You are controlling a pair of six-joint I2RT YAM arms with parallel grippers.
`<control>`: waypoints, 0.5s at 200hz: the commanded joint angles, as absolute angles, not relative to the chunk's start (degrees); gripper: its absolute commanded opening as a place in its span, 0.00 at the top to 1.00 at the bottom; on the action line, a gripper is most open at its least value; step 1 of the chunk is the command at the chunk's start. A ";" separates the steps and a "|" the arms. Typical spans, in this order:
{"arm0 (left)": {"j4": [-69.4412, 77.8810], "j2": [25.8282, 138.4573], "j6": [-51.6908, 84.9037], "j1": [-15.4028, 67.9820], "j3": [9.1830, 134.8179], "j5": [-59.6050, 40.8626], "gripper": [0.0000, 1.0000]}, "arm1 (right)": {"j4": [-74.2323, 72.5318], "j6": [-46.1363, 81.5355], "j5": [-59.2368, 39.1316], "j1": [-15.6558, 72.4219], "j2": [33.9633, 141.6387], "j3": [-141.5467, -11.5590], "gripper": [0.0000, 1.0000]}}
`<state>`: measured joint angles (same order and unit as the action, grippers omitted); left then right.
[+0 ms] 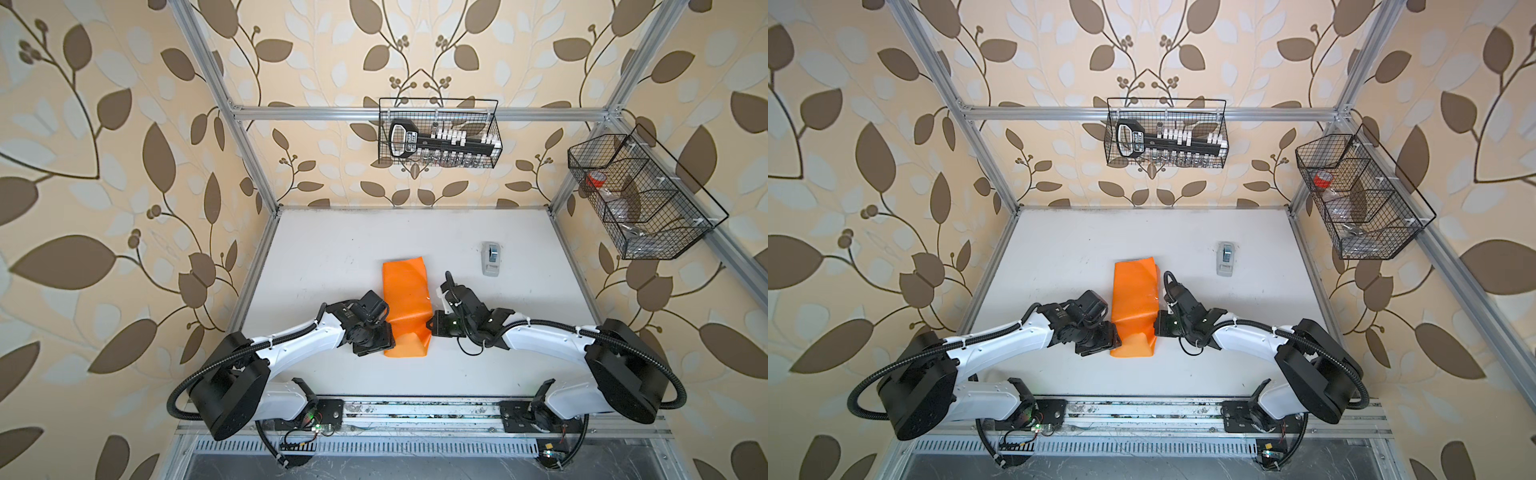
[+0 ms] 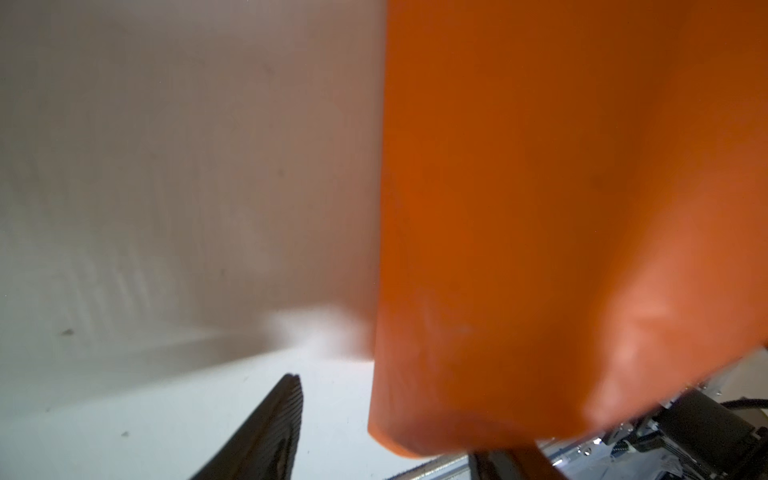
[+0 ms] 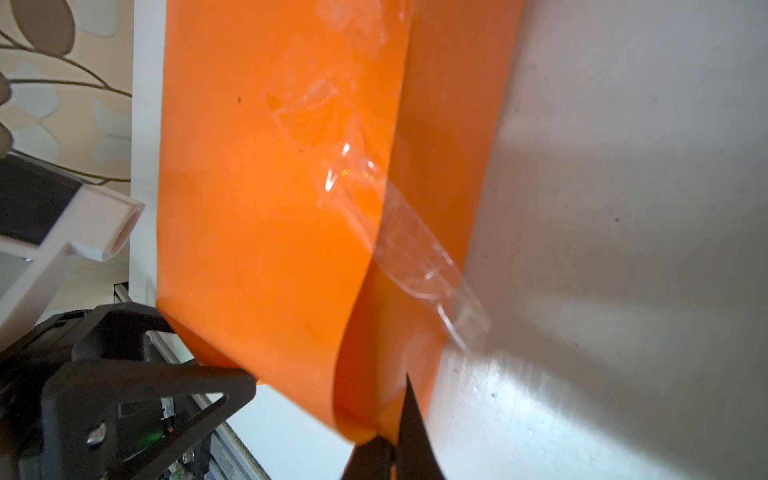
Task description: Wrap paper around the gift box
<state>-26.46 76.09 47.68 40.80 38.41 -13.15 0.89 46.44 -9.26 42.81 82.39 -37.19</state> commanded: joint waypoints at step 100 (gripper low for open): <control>-12.98 79.42 53.22 42.91 38.24 -18.33 0.92 | 3.26 45.43 -11.08 43.51 81.99 -37.65 0.69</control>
